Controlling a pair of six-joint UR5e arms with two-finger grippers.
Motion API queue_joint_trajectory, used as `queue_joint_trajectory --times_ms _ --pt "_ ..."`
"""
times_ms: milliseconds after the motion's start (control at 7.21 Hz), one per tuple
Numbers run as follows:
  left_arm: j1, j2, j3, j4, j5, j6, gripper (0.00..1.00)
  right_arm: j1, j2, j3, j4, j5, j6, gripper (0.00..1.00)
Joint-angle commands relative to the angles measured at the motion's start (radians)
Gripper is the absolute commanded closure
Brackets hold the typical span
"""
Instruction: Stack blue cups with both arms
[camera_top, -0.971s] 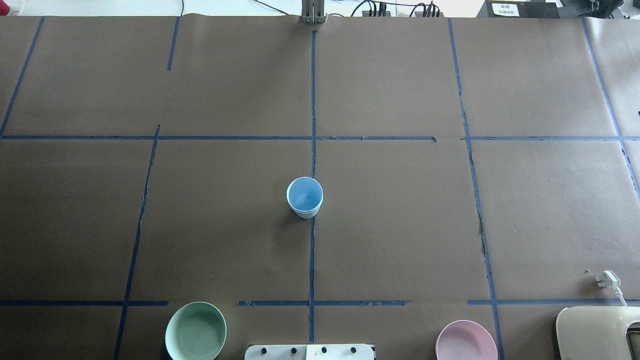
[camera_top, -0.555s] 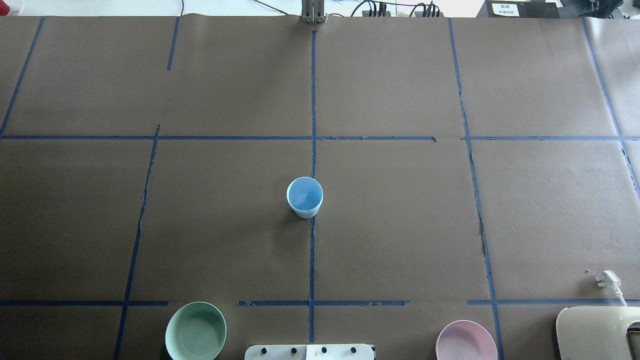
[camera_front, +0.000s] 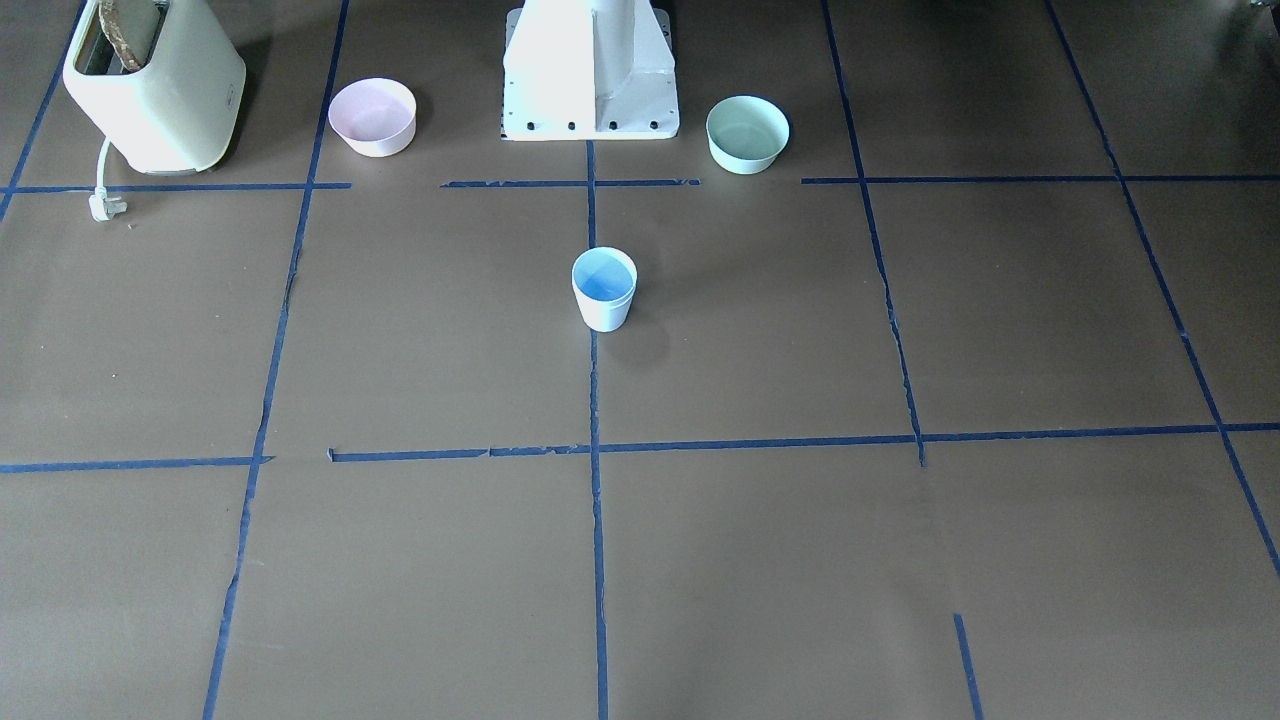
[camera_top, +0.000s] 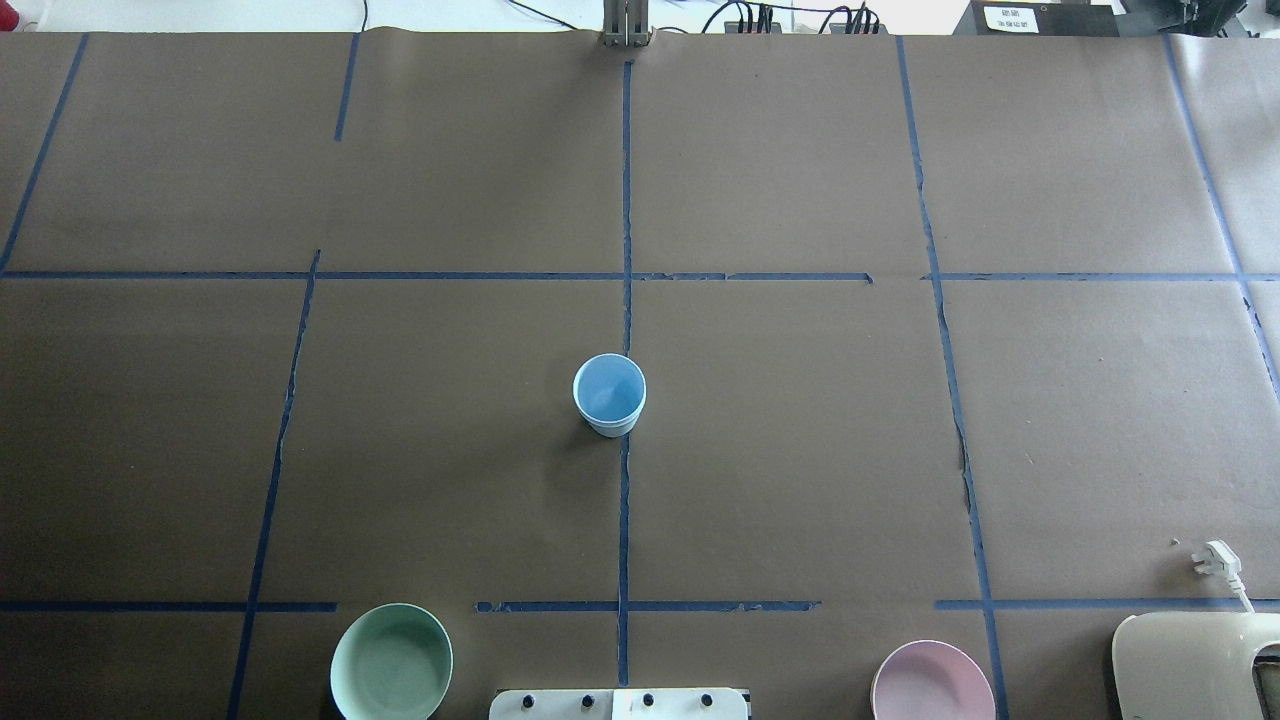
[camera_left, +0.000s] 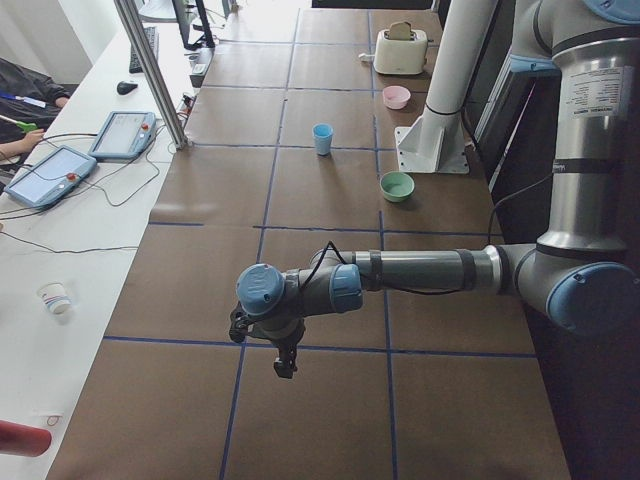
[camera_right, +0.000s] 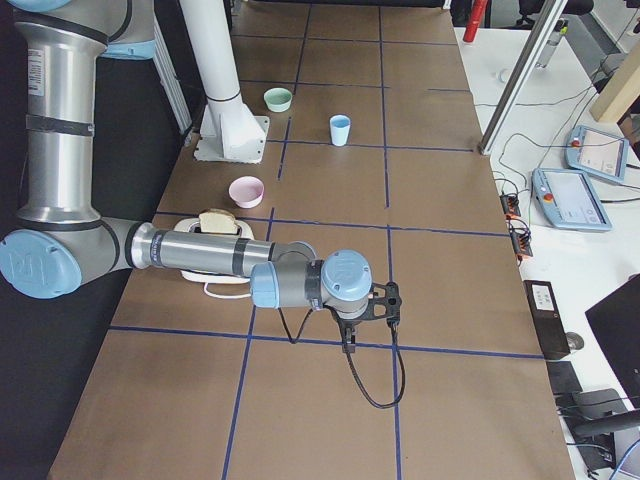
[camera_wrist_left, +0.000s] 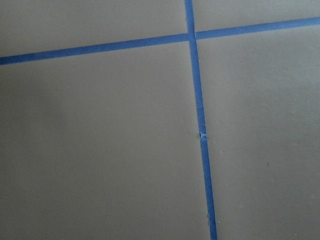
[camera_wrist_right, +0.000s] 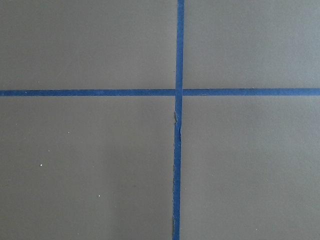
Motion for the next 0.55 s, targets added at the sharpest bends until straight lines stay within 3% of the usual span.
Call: queue_joint_trajectory --times_ms 0,416 --pt "-0.01 0.02 0.0 -0.054 0.008 0.004 0.0 0.002 0.031 0.0 -0.075 -0.029 0.0 0.0" --pt "-0.033 0.009 -0.005 -0.056 0.009 -0.001 0.0 0.004 0.031 0.0 -0.074 -0.05 -0.001 0.0"
